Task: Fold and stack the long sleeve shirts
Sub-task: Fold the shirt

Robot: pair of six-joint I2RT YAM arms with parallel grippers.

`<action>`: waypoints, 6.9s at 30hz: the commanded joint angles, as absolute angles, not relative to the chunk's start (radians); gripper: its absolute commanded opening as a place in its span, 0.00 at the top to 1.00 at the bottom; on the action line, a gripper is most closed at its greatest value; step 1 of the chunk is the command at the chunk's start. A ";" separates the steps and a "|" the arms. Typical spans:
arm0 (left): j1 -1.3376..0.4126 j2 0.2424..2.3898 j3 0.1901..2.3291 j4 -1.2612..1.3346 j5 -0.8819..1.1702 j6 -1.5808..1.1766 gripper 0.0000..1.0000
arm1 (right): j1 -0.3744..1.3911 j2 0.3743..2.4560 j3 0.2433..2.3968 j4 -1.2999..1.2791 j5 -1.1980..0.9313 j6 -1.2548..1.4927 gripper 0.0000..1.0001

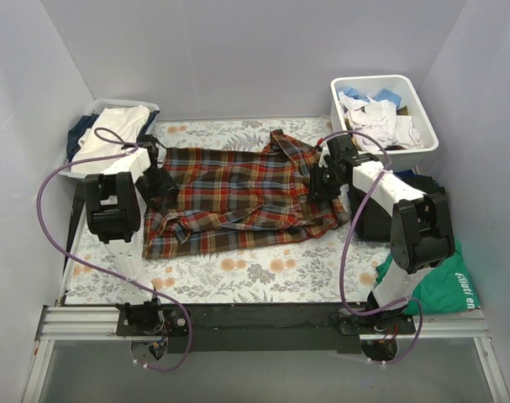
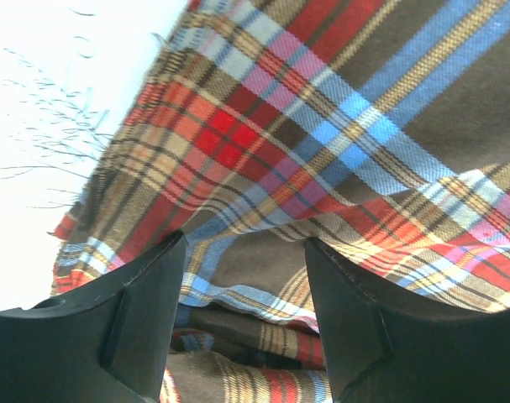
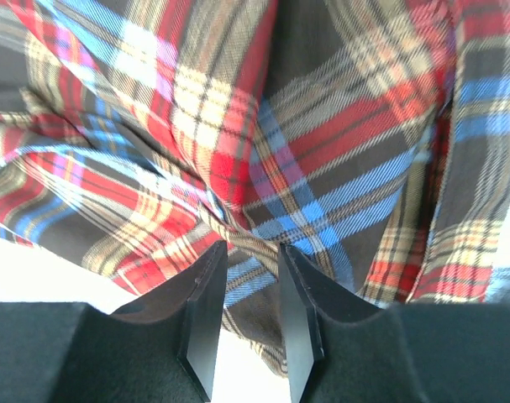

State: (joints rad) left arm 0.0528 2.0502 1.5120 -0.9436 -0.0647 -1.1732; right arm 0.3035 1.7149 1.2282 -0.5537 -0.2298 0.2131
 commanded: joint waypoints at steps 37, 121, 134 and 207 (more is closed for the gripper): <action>-0.143 1.400 1.039 -0.924 0.137 -1.247 0.39 | 0.256 1.686 1.368 -0.641 -0.135 0.258 0.60; -0.149 1.457 1.502 -0.660 0.359 -1.244 1.00 | 0.482 1.757 1.261 -0.466 -0.178 -0.008 0.99; -0.149 1.494 1.457 -0.681 0.313 -1.224 1.00 | 0.472 1.579 1.209 -0.456 0.041 0.038 0.99; -0.149 1.301 1.233 -0.815 0.017 -1.269 1.00 | 0.503 1.687 1.203 -0.491 0.031 0.034 0.71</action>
